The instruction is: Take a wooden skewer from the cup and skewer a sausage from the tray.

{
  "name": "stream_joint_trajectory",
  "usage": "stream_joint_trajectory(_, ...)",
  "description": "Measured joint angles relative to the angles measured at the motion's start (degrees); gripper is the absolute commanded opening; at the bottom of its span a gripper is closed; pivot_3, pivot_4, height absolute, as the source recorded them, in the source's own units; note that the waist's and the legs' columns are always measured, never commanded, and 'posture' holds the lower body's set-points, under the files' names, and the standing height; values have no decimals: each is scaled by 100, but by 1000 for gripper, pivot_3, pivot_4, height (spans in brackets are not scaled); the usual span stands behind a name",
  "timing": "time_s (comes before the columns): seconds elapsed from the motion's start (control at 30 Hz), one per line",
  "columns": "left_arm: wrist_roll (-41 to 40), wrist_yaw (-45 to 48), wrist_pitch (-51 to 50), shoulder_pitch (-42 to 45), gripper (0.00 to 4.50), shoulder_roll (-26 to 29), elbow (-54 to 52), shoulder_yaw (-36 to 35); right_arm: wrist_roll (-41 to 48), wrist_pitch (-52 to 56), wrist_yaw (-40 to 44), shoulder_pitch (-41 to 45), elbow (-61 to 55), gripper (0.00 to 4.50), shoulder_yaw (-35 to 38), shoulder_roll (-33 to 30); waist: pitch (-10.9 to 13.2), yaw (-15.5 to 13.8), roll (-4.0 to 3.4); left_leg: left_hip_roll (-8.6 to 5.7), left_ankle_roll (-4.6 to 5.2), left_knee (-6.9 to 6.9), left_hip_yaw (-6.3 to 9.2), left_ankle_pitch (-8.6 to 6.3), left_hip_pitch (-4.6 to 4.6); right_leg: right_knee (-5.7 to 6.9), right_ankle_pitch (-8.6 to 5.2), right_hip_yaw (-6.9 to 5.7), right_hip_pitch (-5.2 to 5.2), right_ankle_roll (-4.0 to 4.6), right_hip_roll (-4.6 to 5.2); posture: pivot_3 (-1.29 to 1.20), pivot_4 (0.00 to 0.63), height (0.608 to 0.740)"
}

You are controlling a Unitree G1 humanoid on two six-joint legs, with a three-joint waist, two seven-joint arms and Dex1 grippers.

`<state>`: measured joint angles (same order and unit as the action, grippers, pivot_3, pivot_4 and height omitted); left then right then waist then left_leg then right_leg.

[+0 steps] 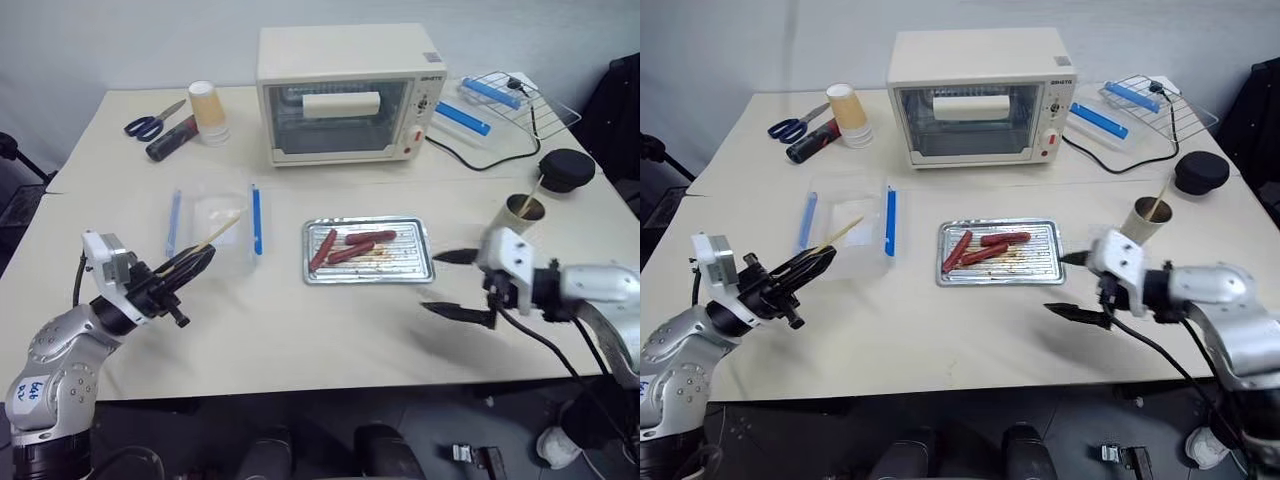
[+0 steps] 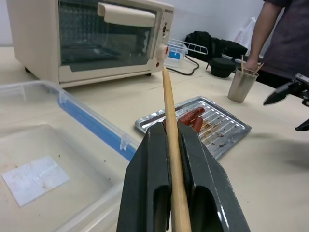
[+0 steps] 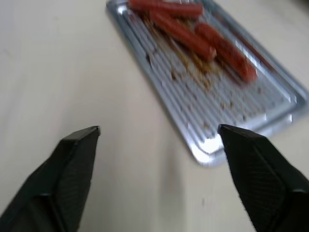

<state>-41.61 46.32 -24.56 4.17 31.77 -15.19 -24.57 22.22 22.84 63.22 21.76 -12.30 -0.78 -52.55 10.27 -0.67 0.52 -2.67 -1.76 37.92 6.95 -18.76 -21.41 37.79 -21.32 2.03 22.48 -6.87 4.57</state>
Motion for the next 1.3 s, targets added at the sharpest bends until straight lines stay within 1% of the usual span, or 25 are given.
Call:
stream_joint_trajectory(0.03,-41,7,-15,34,0,3,7,25,-131,192,65,598,27,4453,-388,142,0,25,0,1,-2,-2,4,0,0,0,0,-3,0,1,0,0,150,740)
stream_joint_trajectory(0.07,-62,11,-26,60,0,2,3,52,-157,222,82,731,21,4453,-465,187,0,37,0,1,-3,-3,5,0,0,-1,0,-4,1,1,0,0,150,740)
stream_joint_trajectory(0.17,-94,27,-44,93,0,1,19,113,-578,358,202,1594,466,4453,-1193,556,0,65,0,0,-5,-8,13,-2,-4,-8,1,-11,2,1,2,0,150,740)
stream_joint_trajectory(0.2,-95,28,-45,110,0,0,23,143,-697,358,226,1749,624,4453,-1358,660,0,67,1,0,-5,-9,12,-2,-5,-9,1,-12,3,1,2,0,150,740)
stream_joint_trajectory(0.3,-94,29,-41,178,0,-13,34,252,-1276,66,424,2344,1438,3866,-1992,985,0,85,0,-1,-5,-9,10,-2,-8,-9,1,-12,8,1,3,0,150,740)
stream_joint_trajectory(0.4,-92,25,-41,209,0,-30,38,343,-1793,-399,518,2862,2367,2962,-2426,1433,0,108,0,0,-6,-10,10,-2,-8,-6,1,-13,12,1,1,0,150,740)
stream_joint_trajectory(0.43,-92,23,-41,203,0,-31,38,366,-1942,-596,529,3011,2689,2962,-2505,1594,0,125,0,1,-7,-10,10,-2,-8,-4,1,-13,13,1,1,0,150,740)
stream_joint_trajectory(0.53,-92,1,-41,182,0,-67,18,436,-2273,-1007,496,3378,3415,2962,-2584,1960,0,192,0,0,-8,-10,10,-1,-8,-3,1,-14,15,1,2,0,150,740)
stream_joint_trajectory(0.7,-93,-64,-41,98,0,-152,-32,468,-2446,-1411,620,3623,3908,2962,-2583,2179,0,237,0,1,-8,-9,13,-1,-8,-2,1,-17,13,1,2,0,150,740)
stream_joint_trajectory(1.03,-101,-176,-45,12,0,-167,-227,493,-2884,-2090,754,4126,5477,2962,-2583,2744,0,277,-1,1,-10,-8,12,0,-7,5,1,-16,16,2,1,0,150,740)
stream_joint_trajectory(1.13,-104,-177,-46,13,0,-167,-231,494,-2987,-2227,808,4305,5793,2962,-2582,2851,-1,284,-1,1,-11,-7,13,0,-7,6,1,-17,16,2,1,0,150,740)
stream_joint_trajectory(1.2,-104,-177,-46,13,0,-167,-230,494,-3016,-2239,1031,4360,5905,2614,-2581,2851,-1,284,-1,0,-11,-7,12,0,-7,6,1,-17,15,2,1,0,150,740)
stream_joint_trajectory(1.23,-104,-173,-47,13,0,-167,-230,495,-3032,-2223,1259,4388,5971,2311,-2584,2850,-1,284,-1,0,-11,-6,12,0,-7,6,1,-16,15,2,2,0,150,740)
stream_joint_trajectory(1.3,-104,-168,-48,13,0,-166,-230,495,-3049,-2174,1361,4433,6047,1733,-2584,2876,-1,282,-1,0,-11,-5,12,0,-7,6,1,-16,14,2,2,0,150,740)
